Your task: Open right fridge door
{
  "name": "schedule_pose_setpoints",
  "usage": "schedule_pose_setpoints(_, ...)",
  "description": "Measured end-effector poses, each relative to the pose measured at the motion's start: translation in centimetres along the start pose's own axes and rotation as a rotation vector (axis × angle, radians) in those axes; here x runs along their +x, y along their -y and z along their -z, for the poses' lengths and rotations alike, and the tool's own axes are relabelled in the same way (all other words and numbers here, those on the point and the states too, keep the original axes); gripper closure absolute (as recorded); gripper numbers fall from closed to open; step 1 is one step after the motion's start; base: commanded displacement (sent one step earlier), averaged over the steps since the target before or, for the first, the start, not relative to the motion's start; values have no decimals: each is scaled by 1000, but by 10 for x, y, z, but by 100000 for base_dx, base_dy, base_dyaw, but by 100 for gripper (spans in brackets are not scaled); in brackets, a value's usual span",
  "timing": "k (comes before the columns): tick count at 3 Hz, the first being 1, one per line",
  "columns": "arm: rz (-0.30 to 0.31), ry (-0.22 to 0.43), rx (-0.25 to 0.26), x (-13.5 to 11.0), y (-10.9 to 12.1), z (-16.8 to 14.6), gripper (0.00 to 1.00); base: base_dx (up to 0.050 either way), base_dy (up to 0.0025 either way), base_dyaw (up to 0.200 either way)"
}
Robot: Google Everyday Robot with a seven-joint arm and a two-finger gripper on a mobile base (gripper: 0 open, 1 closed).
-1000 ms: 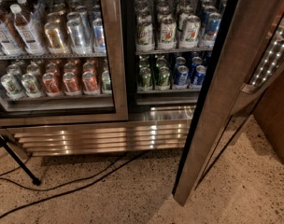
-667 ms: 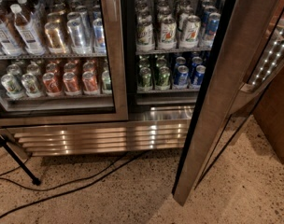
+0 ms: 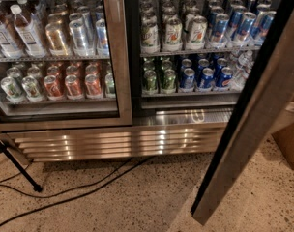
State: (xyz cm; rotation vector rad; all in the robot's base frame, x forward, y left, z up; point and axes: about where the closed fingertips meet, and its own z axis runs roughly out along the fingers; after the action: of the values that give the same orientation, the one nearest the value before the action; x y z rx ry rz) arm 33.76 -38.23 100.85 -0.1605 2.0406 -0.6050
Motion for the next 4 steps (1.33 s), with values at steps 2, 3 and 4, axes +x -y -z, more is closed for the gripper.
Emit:
schedule_pose_setpoints(2,10,22,21,-14,7,3,0,0,0,0)
schedule_pose_setpoints(3,10,21,21,-13,9,3,0,0,0,0)
schedule_pose_setpoints(4,38,-88,23,24,21,16,0,0,0,0)
